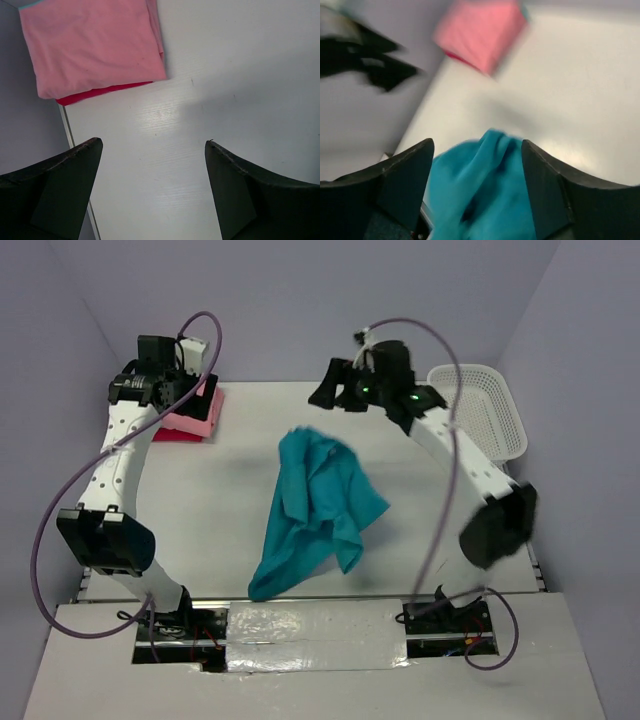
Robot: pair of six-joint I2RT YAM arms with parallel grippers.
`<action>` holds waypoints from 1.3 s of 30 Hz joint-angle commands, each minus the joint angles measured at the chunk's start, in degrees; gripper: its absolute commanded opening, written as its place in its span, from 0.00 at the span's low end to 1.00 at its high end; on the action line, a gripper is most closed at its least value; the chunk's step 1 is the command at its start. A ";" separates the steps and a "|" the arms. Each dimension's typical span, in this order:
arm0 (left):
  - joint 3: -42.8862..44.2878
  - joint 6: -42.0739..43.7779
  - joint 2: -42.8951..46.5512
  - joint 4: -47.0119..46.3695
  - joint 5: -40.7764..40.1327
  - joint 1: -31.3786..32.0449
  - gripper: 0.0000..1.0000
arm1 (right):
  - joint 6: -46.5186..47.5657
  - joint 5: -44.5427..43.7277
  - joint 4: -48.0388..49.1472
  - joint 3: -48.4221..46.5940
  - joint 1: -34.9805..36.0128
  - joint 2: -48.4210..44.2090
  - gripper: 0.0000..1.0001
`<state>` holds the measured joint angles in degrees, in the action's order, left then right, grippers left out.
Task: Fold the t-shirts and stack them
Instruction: Move the tshirt to the center of the board, then flatten out the tshirt
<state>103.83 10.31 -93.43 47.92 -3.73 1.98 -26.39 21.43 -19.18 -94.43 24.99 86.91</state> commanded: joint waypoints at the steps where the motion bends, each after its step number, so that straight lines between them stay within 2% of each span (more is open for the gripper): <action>1: -1.35 0.24 1.14 -1.25 1.88 0.31 0.96 | 0.10 -0.24 -17.35 -5.98 -2.22 15.49 0.83; 3: -2.92 1.11 1.32 -0.73 3.63 0.39 0.95 | 2.30 -4.09 -22.54 -8.65 -2.67 20.29 0.91; 6: -8.52 3.83 2.72 0.68 8.90 2.05 0.91 | 4.59 -7.45 -20.13 -5.34 -2.58 20.32 0.95; 8: -13.72 7.61 5.88 0.60 9.44 4.69 0.89 | 4.95 -7.11 -17.57 2.12 -2.32 16.20 0.99; 9: -19.92 9.89 7.19 -0.10 9.96 7.92 0.87 | 5.03 -6.50 -14.60 5.02 -2.06 13.22 0.98; 10: -23.12 10.87 10.08 -0.28 10.58 9.61 0.86 | 5.21 -4.66 -13.53 10.70 -1.88 11.89 0.94; 12: -31.82 11.93 12.73 -1.24 11.81 15.75 0.84 | 5.21 -3.42 -12.11 15.57 -0.57 8.91 0.48; 13: -34.46 12.02 14.66 -1.51 11.99 17.95 0.84 | 4.86 -4.37 -12.28 19.42 -0.12 8.28 0.31; 14: -39.01 12.19 15.29 -1.69 11.64 23.02 0.84 | 4.34 -5.34 -12.46 21.29 0.23 7.92 0.16; 15: -40.97 11.67 15.64 -2.13 9.20 25.77 0.85 | 3.37 -6.48 -12.37 22.87 0.41 7.22 0.18; 16: -42.82 11.15 15.73 -4.13 7.35 28.06 0.88 | 2.76 -9.01 -12.29 25.67 0.32 7.22 0.41; 17: -44.84 10.53 15.30 -5.02 5.59 32.34 0.89 | 2.49 -10.69 -12.89 26.57 0.32 7.39 0.49; 19: -45.21 10.09 13.28 -5.47 3.99 34.75 0.90 | 2.75 -15.60 -14.30 26.50 0.32 9.06 0.66; 21: -45.03 11.22 11.17 -4.33 6.44 35.81 0.91 | 3.28 -17.99 -17.11 25.62 0.32 11.43 0.74; 22: -45.55 11.75 10.55 -3.89 6.71 36.16 0.91 | 3.54 -18.44 -17.73 25.61 0.32 12.13 0.78; 26: -51.26 12.20 8.62 -4.94 4.17 40.20 0.92 | 3.28 -21.15 -18.08 28.42 0.58 15.29 0.80; 29: -53.47 11.06 7.39 -6.96 1.81 41.09 0.87 | 2.93 -19.68 -16.69 30.96 1.11 16.71 0.72; 31: -54.08 10.61 6.95 -8.54 0.22 40.83 0.65 | 2.40 -19.93 -15.54 32.11 2.51 17.23 0.58; 32: -54.17 10.70 6.68 -8.89 0.21 40.65 0.45 | 2.31 -20.63 -15.62 32.29 3.04 17.67 0.51; 33: -53.48 10.79 6.51 -8.98 0.65 39.60 0.31 | 2.22 -20.20 -15.45 32.38 3.13 18.20 0.30; 34: -52.77 10.96 6.33 -8.99 1.26 38.72 0.15 | 2.31 -19.24 -14.75 32.30 3.31 19.16 0.18; 35: -51.90 10.79 5.63 -9.07 0.83 37.67 0.00 | 2.22 -18.02 -14.49 32.12 3.31 19.43 0.00; 38: -44.97 10.61 4.14 -8.81 0.20 28.81 0.00 | 1.00 -19.75 -13.78 32.55 1.56 16.90 0.00; 39: -39.38 10.35 3.70 -8.11 2.04 21.47 0.00 | 0.47 -19.93 -13.43 33.43 0.42 15.14 0.00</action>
<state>55.11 21.02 -89.30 41.32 -2.02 33.78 -24.51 3.03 -34.48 -63.77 26.96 103.22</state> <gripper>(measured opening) 0.026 0.017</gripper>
